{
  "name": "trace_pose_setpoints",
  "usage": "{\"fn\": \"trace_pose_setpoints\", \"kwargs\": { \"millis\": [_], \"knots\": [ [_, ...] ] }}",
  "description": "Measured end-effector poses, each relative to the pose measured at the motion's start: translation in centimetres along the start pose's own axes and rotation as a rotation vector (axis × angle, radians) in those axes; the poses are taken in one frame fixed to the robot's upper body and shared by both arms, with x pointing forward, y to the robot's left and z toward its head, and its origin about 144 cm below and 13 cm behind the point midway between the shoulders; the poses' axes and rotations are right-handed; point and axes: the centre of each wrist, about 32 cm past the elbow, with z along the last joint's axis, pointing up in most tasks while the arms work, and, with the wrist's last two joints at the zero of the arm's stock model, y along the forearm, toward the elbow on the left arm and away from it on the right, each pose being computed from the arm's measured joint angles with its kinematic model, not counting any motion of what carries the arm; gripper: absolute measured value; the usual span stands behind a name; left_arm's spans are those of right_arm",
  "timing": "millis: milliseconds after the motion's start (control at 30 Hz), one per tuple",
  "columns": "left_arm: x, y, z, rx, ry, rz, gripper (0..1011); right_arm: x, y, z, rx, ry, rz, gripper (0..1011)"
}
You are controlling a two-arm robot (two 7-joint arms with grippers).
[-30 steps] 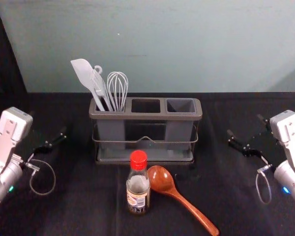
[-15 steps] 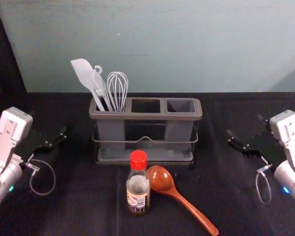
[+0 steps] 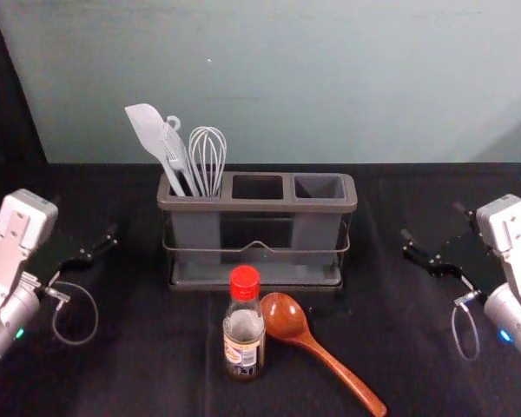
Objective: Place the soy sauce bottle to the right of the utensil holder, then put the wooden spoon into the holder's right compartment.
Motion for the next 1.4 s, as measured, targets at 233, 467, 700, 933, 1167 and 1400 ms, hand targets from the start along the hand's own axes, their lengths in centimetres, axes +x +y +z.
{"fn": "trace_pose_setpoints", "kwargs": {
  "millis": [233,467,700,933,1167,1400],
  "knots": [
    [0.0,0.0,0.0,0.000,0.000,0.000,1012,0.0,0.0,0.0,0.000,0.000,0.000,1004],
    [0.0,0.0,0.0,0.000,0.000,0.000,1011,0.0,0.0,0.0,0.000,0.000,0.000,1004],
    [0.0,0.0,0.0,0.000,0.000,0.000,1012,0.0,0.0,0.0,0.000,0.000,0.000,1004],
    [0.0,0.0,0.0,0.000,0.000,0.000,1011,0.0,0.0,0.0,0.000,0.000,0.000,1004],
    [0.0,0.0,0.0,0.000,0.000,0.000,1011,0.1,-0.6,-0.1,0.030,0.020,0.007,1004],
    [0.0,0.0,0.0,0.000,0.000,0.000,1011,0.3,-2.5,0.6,0.083,0.039,0.016,1004]
  ]
}}
